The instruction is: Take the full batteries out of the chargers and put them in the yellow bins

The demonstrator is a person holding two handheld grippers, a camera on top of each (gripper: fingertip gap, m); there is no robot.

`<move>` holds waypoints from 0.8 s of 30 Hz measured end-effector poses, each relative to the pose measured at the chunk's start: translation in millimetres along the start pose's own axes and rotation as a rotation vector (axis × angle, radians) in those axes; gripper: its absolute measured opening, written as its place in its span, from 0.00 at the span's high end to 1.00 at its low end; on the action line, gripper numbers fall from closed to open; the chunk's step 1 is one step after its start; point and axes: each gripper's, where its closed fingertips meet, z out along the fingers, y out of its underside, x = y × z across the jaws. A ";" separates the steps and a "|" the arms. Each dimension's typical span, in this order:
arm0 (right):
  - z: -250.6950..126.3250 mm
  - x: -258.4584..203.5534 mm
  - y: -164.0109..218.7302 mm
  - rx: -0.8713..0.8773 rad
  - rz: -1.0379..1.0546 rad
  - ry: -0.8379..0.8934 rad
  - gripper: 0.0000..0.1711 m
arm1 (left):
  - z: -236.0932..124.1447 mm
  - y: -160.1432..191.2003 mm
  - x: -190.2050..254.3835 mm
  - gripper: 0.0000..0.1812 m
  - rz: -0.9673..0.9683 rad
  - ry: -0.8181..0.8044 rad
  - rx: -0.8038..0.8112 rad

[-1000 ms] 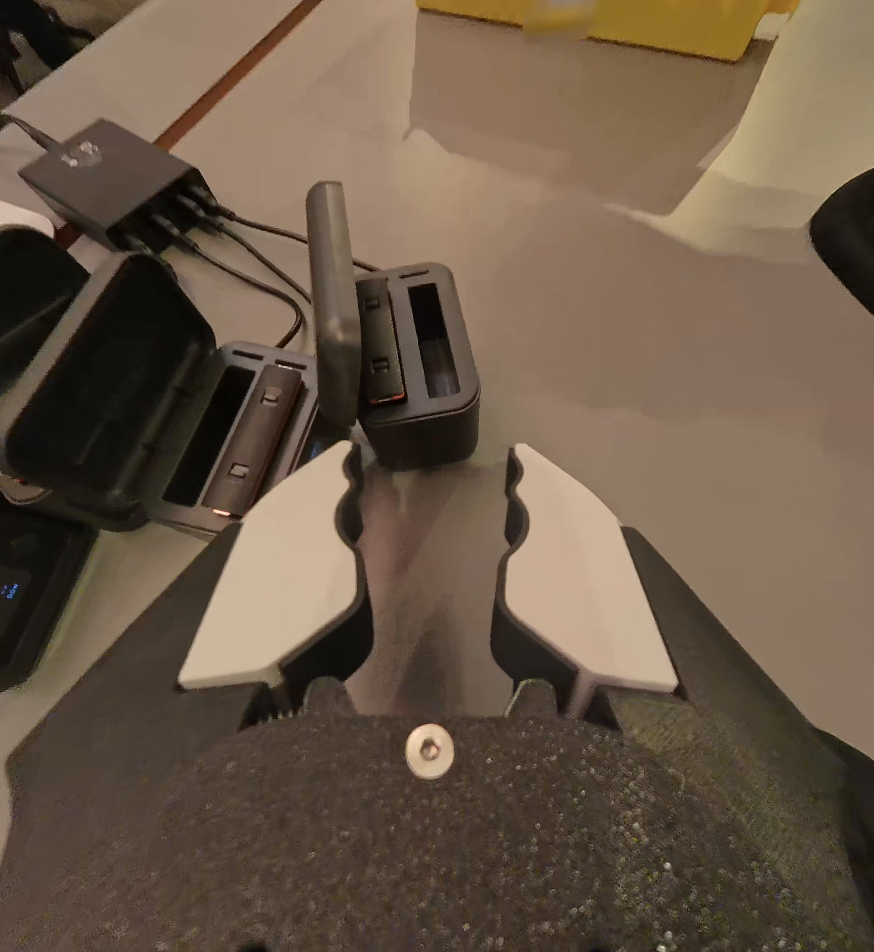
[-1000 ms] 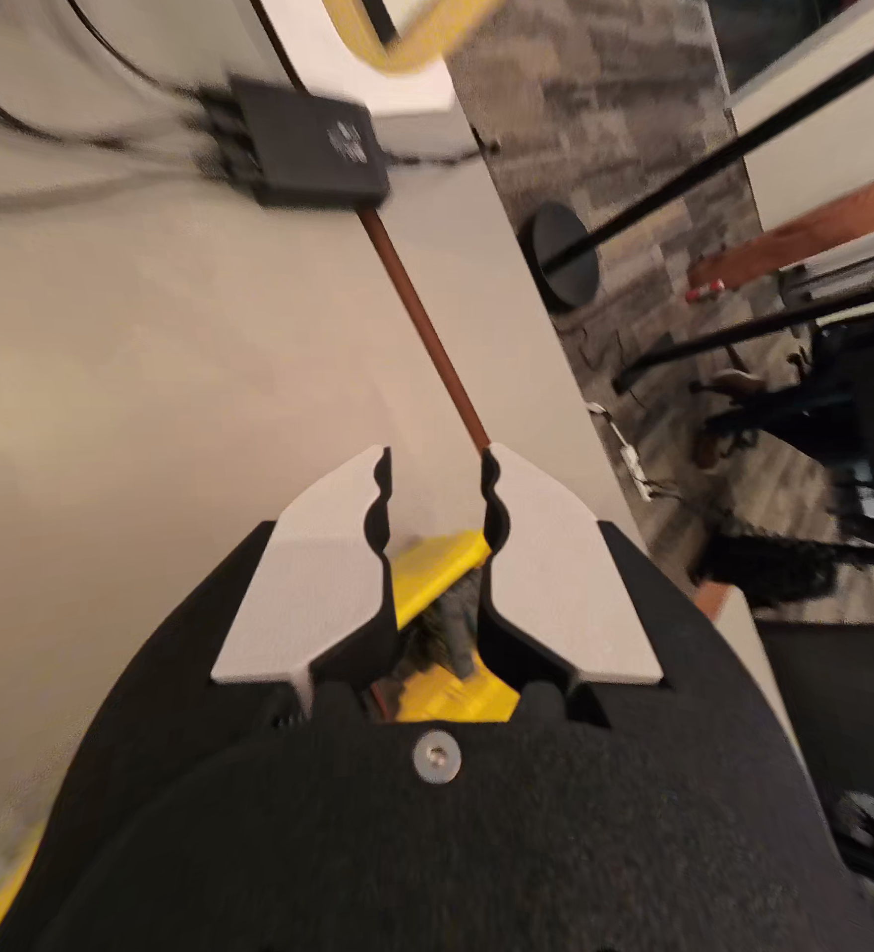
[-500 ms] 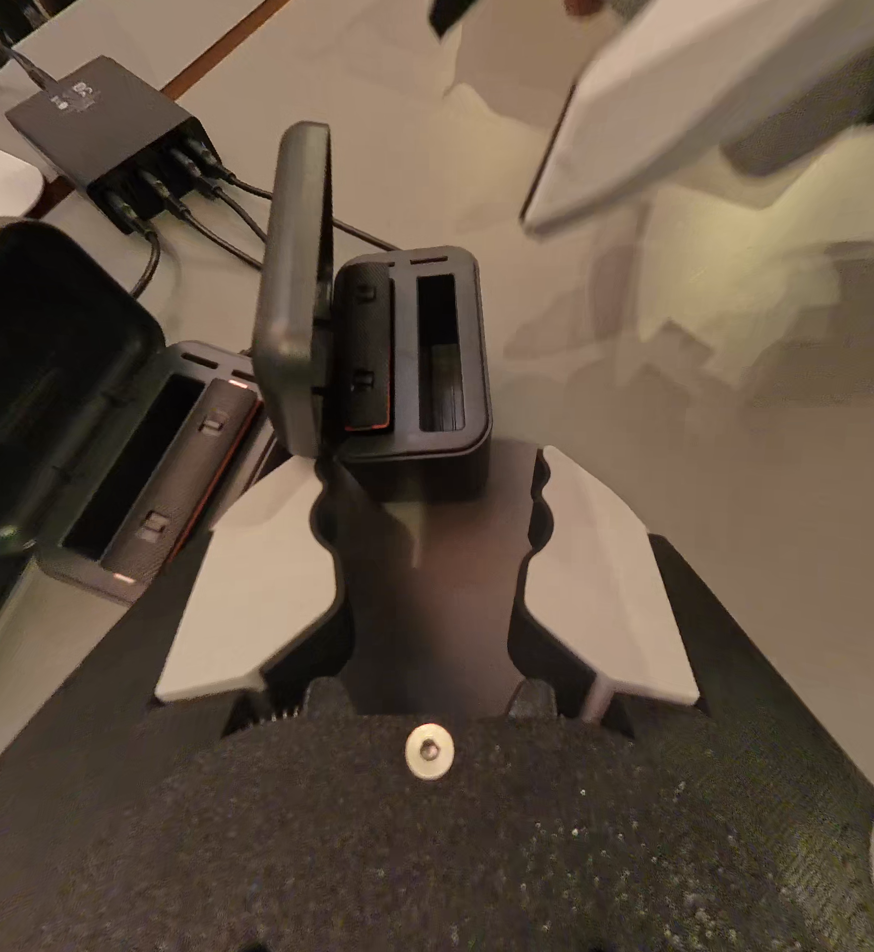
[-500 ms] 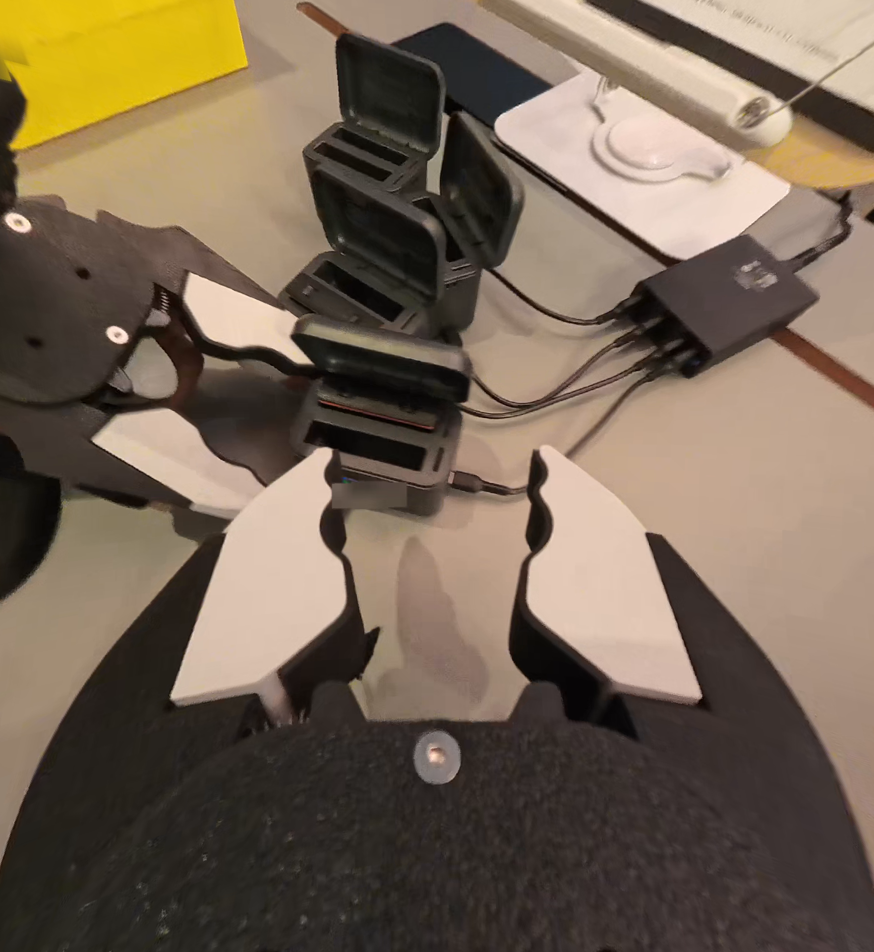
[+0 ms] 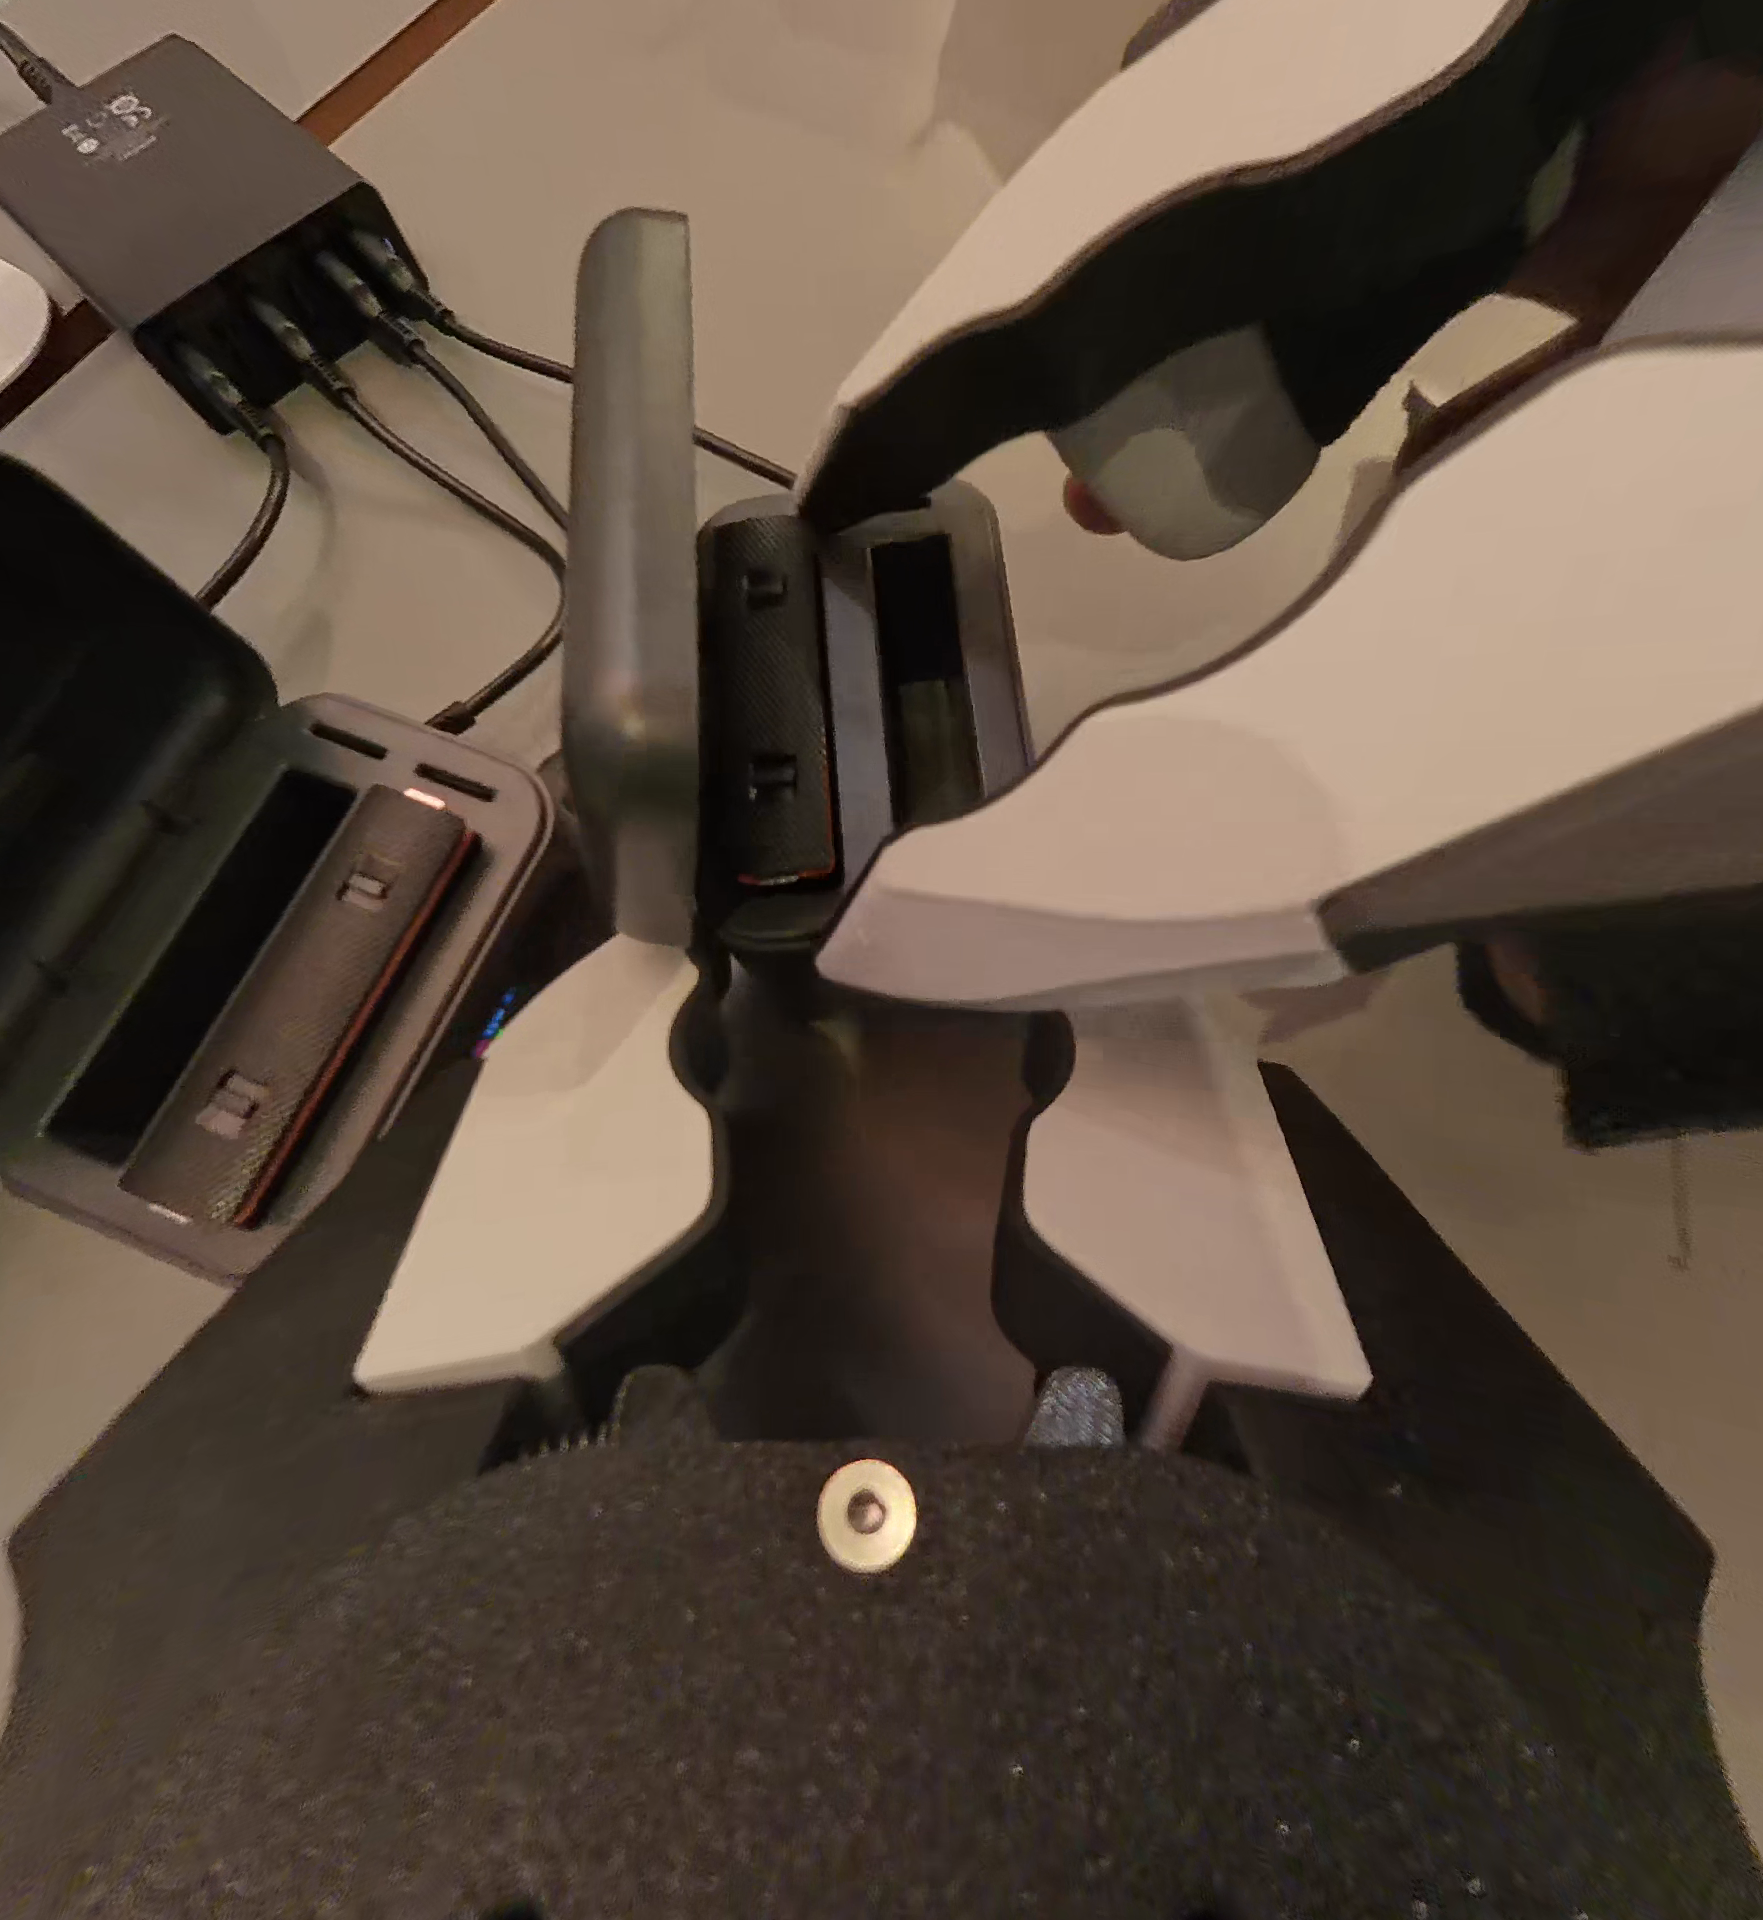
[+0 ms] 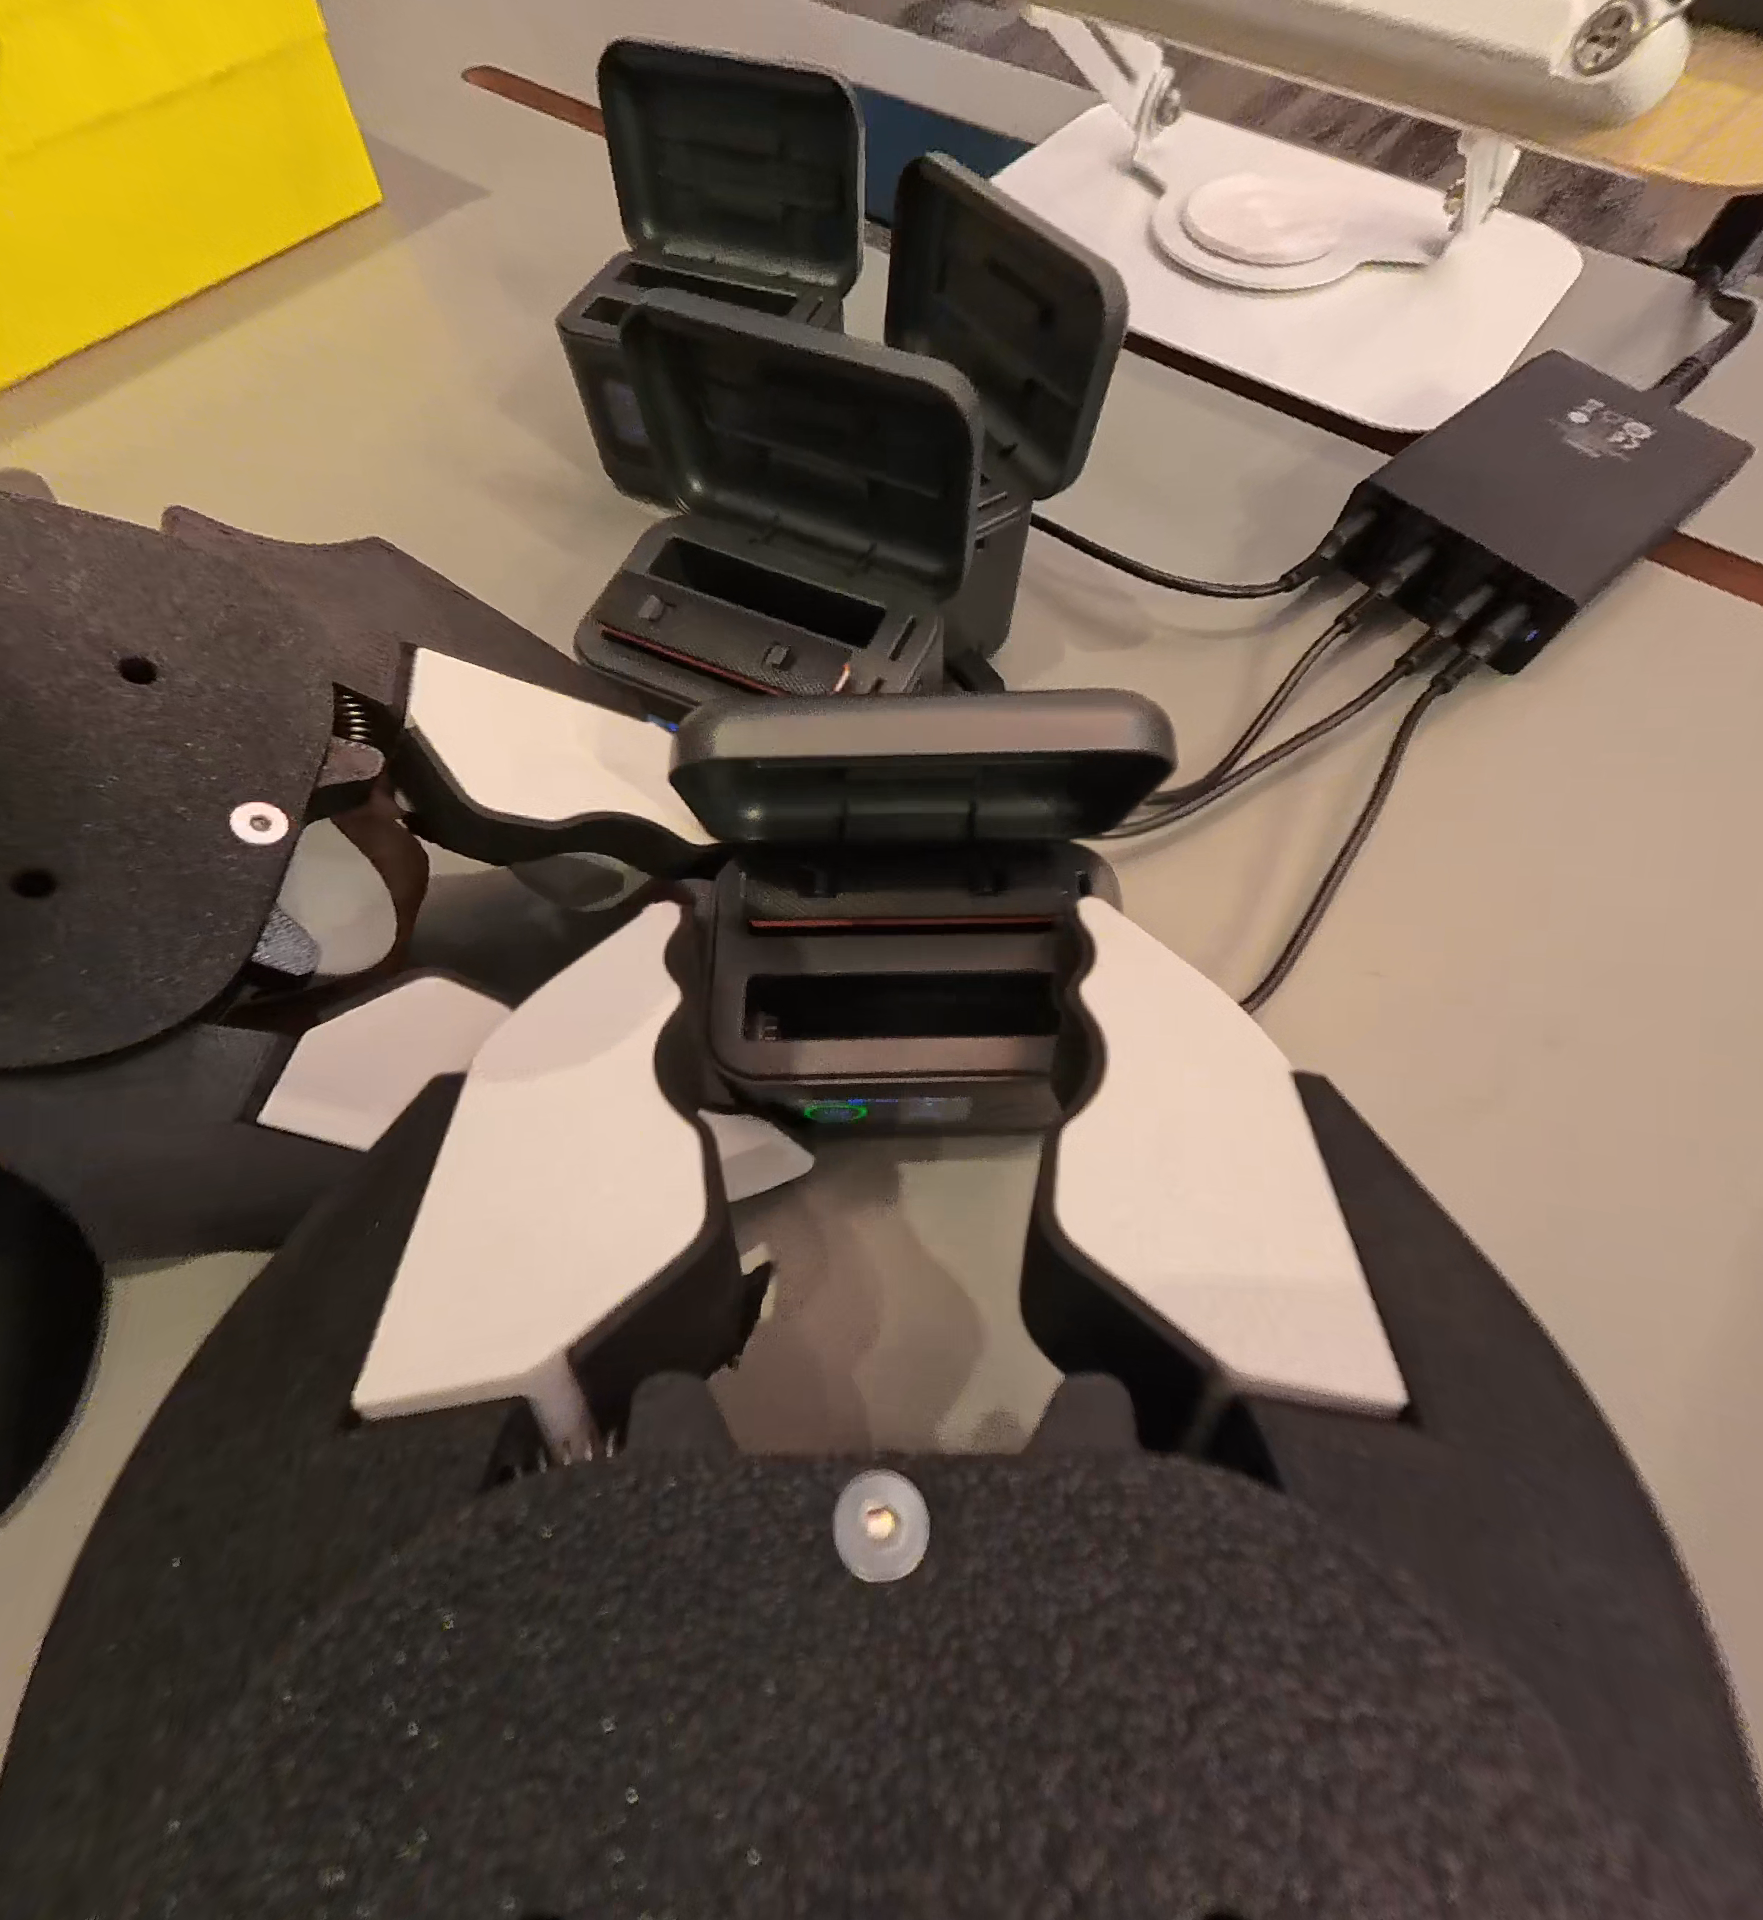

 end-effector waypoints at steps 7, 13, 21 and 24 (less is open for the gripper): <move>-0.3 4.9 1.6 0.021 -0.045 0.002 0.62 | 0.6 -2.6 10.0 0.71 0.034 0.034 0.007; 1.8 6.6 0.9 0.038 -0.091 -0.077 0.62 | 2.6 -3.9 13.6 0.71 0.022 0.064 0.013; 0.2 10.5 -1.4 0.049 -0.080 -0.020 0.65 | 15.0 -7.0 12.1 0.67 0.040 -0.021 -0.007; -1.6 11.9 -3.1 0.068 -0.090 -0.001 0.66 | 15.9 -7.8 11.7 0.68 0.045 -0.022 -0.006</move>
